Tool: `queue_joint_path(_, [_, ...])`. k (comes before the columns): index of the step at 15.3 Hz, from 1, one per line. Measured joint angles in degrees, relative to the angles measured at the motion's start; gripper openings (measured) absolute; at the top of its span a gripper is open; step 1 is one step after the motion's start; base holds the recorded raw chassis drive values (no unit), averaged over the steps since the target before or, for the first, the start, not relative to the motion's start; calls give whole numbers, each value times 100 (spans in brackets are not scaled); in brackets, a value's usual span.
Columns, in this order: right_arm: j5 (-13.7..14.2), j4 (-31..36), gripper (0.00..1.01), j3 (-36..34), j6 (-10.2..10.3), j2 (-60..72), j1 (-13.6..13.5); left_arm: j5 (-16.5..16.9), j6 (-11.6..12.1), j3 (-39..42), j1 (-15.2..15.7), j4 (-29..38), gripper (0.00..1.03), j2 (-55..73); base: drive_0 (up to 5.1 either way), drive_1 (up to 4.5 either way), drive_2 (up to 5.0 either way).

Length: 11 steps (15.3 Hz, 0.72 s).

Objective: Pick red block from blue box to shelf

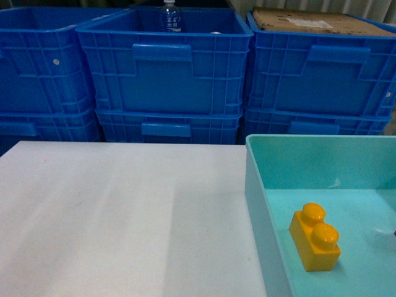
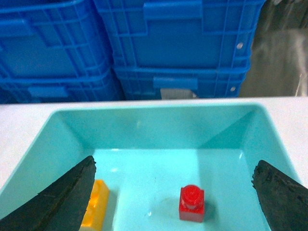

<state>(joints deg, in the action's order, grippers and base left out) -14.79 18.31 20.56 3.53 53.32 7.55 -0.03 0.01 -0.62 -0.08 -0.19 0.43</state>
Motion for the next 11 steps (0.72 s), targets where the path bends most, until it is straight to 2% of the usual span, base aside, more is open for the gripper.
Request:
queue_joint_path(1, [-131, -214, 98, 166, -63, 315, -7, 0, 0, 0, 0, 0, 98, 0, 0, 0, 0])
queue_joint_path(3, [-70, -201, 98, 321, -337, 857, -149, 0, 0, 0, 0, 0, 98, 0, 0, 0, 0])
queue_joint_path(5, [225, -236, 98, 317, -527, 1154, -426, 0, 0, 0, 0, 0, 98, 0, 0, 0, 0])
queue_joint_path(6, [413, -138, 98, 271, -555, 1233, -592, 0, 0, 0, 0, -2, 98, 0, 0, 0, 0])
queue_joint_path(8, [793, 348, 98, 245, -496, 1744, -953, 0, 0, 0, 0, 0, 98, 0, 0, 0, 0])
queue_joint_path(11, [1239, 931, 98, 267, -282, 2487, -1250, 0, 0, 0, 0, 0, 98, 0, 0, 0, 0])
